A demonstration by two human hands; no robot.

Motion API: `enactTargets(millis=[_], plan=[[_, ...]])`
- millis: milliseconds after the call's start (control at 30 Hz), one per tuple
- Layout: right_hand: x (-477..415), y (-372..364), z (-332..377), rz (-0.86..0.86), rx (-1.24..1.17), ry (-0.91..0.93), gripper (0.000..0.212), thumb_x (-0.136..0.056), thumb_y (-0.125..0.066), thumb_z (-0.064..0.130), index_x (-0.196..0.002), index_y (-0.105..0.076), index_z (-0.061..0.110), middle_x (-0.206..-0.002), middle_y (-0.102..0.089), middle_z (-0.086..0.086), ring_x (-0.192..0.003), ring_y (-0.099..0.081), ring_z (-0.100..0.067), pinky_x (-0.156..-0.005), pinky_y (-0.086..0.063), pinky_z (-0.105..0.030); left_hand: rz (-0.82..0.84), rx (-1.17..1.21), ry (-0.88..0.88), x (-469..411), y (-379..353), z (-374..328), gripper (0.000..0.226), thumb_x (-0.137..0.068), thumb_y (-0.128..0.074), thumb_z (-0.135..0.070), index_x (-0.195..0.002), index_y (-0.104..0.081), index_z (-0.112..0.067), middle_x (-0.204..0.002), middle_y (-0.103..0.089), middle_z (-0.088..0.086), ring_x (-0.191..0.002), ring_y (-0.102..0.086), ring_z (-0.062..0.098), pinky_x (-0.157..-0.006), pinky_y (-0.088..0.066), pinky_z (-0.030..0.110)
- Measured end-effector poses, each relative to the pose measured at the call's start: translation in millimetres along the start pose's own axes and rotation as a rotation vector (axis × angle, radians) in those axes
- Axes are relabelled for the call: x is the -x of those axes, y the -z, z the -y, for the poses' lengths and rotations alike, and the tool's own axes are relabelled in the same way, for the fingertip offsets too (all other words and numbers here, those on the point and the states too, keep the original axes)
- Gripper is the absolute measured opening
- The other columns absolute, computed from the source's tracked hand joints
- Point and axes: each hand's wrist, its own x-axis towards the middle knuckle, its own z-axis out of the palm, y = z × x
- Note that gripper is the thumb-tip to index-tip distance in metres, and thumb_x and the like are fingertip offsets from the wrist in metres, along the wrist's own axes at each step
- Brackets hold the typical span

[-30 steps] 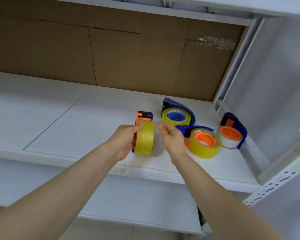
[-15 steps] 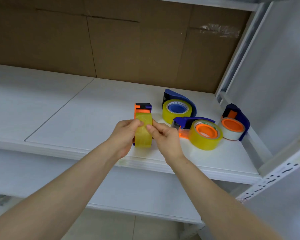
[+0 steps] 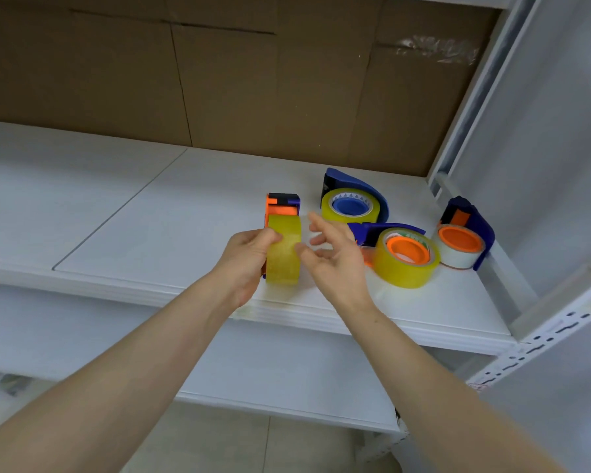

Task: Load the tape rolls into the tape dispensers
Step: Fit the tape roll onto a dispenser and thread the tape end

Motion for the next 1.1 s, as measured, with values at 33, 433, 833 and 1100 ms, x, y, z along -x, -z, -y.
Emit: enactTargets(millis=[33,433,833,1100], plan=[[-4,2,4,0.042,0.11,0.065,0.045,-0.085,-0.066,0.017,-0.129,-0.056,0.018,-0.112,-0.048,0.004,-0.092,-0.051,-0.003,-0.078,-0.048,-0.01,0.006,0.004,-0.004,0,0,0,0.031,-0.069,-0.056,-0.025,-0.09,-0.064,-0.005,-0.091,-0.057,0.02,-0.083,-0.05,0.029,-0.078,-0.037,0.042],[-28,13,36,0.324,0.654,0.3,0.024,-0.089,-0.06,0.02,-0.11,-0.07,0.012,-0.116,-0.059,-0.004,-0.11,-0.05,-0.019,-0.086,-0.043,-0.03,0.094,0.015,0.012,2,3,0,0.042,-0.051,-0.05,-0.007,-0.091,-0.059,-0.002,-0.089,-0.051,0.018,-0.083,-0.045,0.031,-0.075,-0.029,0.041],[-37,11,46,0.28,0.915,0.33,0.024,-0.096,-0.045,0.024,-0.113,-0.057,0.012,-0.115,-0.056,-0.007,-0.104,-0.055,-0.025,-0.072,-0.047,-0.036,0.167,-0.191,-0.028,0,5,-3,0.041,-0.065,-0.078,-0.005,-0.105,-0.067,-0.007,-0.103,-0.071,0.015,-0.096,-0.065,0.027,-0.086,-0.05,0.035],[-50,17,43,0.294,0.875,0.12,0.019,-0.094,-0.046,0.018,-0.107,-0.057,0.01,-0.106,-0.064,-0.01,-0.096,-0.061,-0.03,-0.073,-0.053,-0.041,0.185,-0.404,-0.096,4,3,-15,0.043,-0.061,-0.086,-0.017,-0.099,-0.067,-0.008,-0.091,-0.07,0.007,-0.08,-0.062,0.018,-0.074,-0.051,0.03]])
